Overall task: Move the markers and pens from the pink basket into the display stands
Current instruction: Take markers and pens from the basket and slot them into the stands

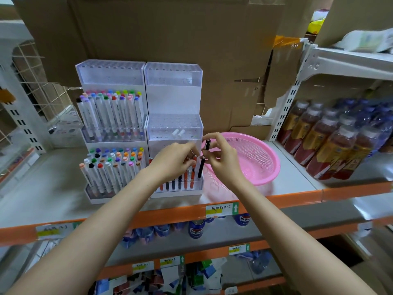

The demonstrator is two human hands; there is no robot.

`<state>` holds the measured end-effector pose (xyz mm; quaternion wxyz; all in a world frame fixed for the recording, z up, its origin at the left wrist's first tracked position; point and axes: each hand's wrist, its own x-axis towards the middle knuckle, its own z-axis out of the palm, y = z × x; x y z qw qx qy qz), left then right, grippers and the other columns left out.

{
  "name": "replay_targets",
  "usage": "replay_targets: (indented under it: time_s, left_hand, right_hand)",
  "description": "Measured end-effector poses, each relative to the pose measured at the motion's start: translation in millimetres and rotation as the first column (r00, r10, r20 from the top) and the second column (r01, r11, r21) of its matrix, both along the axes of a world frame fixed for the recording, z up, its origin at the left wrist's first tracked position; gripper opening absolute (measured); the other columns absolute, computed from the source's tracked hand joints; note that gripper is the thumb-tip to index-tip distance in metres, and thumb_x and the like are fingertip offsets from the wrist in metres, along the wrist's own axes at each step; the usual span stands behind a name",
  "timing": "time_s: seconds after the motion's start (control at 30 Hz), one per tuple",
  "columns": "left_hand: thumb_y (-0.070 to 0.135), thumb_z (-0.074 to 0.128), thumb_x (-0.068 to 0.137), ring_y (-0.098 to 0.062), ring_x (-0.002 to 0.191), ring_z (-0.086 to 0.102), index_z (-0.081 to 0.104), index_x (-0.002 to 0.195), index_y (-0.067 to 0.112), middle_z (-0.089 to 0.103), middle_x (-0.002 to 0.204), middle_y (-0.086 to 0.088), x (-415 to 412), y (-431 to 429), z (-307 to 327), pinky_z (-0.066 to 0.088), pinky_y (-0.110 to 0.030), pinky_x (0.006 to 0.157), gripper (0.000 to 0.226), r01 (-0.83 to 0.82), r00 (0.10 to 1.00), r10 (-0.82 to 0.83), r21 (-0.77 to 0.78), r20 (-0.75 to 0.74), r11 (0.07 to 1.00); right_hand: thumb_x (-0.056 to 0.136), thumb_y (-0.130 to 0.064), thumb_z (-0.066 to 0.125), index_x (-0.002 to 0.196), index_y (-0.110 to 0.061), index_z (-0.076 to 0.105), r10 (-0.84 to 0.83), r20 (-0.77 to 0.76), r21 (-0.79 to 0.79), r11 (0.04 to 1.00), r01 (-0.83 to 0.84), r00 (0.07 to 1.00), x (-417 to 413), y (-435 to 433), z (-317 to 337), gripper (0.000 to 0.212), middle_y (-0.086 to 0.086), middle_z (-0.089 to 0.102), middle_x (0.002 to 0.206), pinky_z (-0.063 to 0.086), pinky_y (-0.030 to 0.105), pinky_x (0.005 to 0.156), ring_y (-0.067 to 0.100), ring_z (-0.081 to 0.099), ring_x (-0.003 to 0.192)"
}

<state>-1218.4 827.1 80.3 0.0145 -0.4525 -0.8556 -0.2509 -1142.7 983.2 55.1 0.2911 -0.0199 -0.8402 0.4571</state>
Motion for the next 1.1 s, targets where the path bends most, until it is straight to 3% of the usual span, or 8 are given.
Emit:
replay_targets:
  time_s: [0.17, 0.33, 0.47, 0.57, 0.73, 0.93, 1.1]
  left_hand:
    - [0.015, 0.069, 0.085, -0.005, 0.09, 0.065, 0.069, 0.104, 0.023, 0.071, 0.096, 0.007, -0.6, -2.6, 8.1, 0.054, -0.032, 0.085, 0.021, 0.046, 0.991, -0.055, 0.073, 0.125, 0.996]
    - [0.012, 0.071, 0.084, -0.008, 0.089, 0.066, 0.071, 0.105, 0.014, 0.072, 0.097, 0.0, 0.2, -1.3, 11.8, 0.053, -0.028, 0.086, 0.021, 0.027, 0.991, -0.037, 0.075, 0.129, 0.997]
    - [0.023, 0.072, 0.082, -0.006, 0.079, 0.063, 0.067, 0.089, 0.019, 0.068, 0.083, 0.009, 3.5, 0.8, 6.9, 0.055, -0.031, 0.072, 0.009, -0.053, 0.997, 0.049, 0.074, 0.059, 0.996]
    - [0.032, 0.07, 0.084, -0.008, 0.078, 0.057, 0.058, 0.084, 0.024, 0.061, 0.08, 0.013, 7.1, 1.2, 5.4, 0.043, -0.025, 0.061, 0.014, -0.128, 0.991, 0.129, 0.027, -0.031, 0.991]
    - [0.042, 0.067, 0.084, -0.012, 0.079, 0.057, 0.055, 0.084, 0.024, 0.063, 0.083, 0.009, 8.3, 3.4, 6.1, 0.042, -0.028, 0.063, 0.021, -0.188, 0.977, 0.185, -0.023, -0.109, 0.982]
    - [0.043, 0.066, 0.085, -0.016, 0.089, 0.061, 0.065, 0.097, 0.023, 0.067, 0.092, 0.006, 7.0, -2.0, 5.7, 0.046, -0.032, 0.071, 0.024, -0.157, 0.974, 0.142, -0.072, -0.174, 0.985]
    - [0.043, 0.063, 0.087, -0.015, 0.089, 0.061, 0.064, 0.102, 0.024, 0.068, 0.096, 0.006, 7.5, -9.9, 8.4, 0.042, -0.029, 0.065, 0.024, -0.146, 0.968, 0.126, -0.078, -0.215, 0.986]
  right_hand:
    - [0.089, 0.0, 0.059, 0.111, -0.025, 0.055, -0.004, -0.002, -0.003, 1.0, 0.004, 1.0, 1.7, 0.5, 1.0, 0.033, 0.008, 0.062, 0.086, 0.056, 0.049, 0.067, 0.022, 0.068, 0.073]
    - [0.089, -0.001, 0.059, 0.111, -0.026, 0.056, -0.005, -0.001, -0.012, 1.0, 0.004, 1.0, 2.4, -0.1, 0.4, 0.033, 0.006, 0.062, 0.088, 0.056, 0.049, 0.067, 0.023, 0.068, 0.072]
    - [0.089, 0.0, 0.059, 0.111, -0.024, 0.056, 0.001, -0.003, -0.007, 1.0, -0.001, 1.0, 3.7, -2.8, 1.2, 0.033, 0.006, 0.063, 0.087, 0.056, 0.048, 0.067, 0.022, 0.069, 0.074]
    - [0.089, 0.0, 0.059, 0.112, -0.023, 0.056, 0.009, -0.002, -0.01, 1.0, -0.009, 1.0, 4.3, -3.2, 2.6, 0.033, 0.007, 0.063, 0.087, 0.057, 0.048, 0.068, 0.023, 0.069, 0.076]
    - [0.089, -0.001, 0.061, 0.112, -0.026, 0.056, 0.029, 0.026, -0.006, 1.0, -0.029, 0.999, 6.0, -3.9, 4.0, 0.034, 0.006, 0.063, 0.09, 0.058, 0.045, 0.071, 0.02, 0.069, 0.078]
    - [0.089, -0.004, 0.063, 0.111, -0.028, 0.056, 0.025, 0.033, 0.04, 0.999, -0.026, 0.999, 7.0, -2.4, 5.0, 0.032, 0.003, 0.068, 0.091, 0.056, 0.049, 0.071, 0.019, 0.07, 0.073]
    - [0.091, -0.004, 0.061, 0.111, -0.017, 0.063, 0.049, 0.076, 0.127, 0.99, -0.058, 0.996, 8.3, -1.0, 7.2, 0.024, 0.003, 0.069, 0.089, 0.058, 0.036, 0.071, 0.012, 0.068, 0.072]
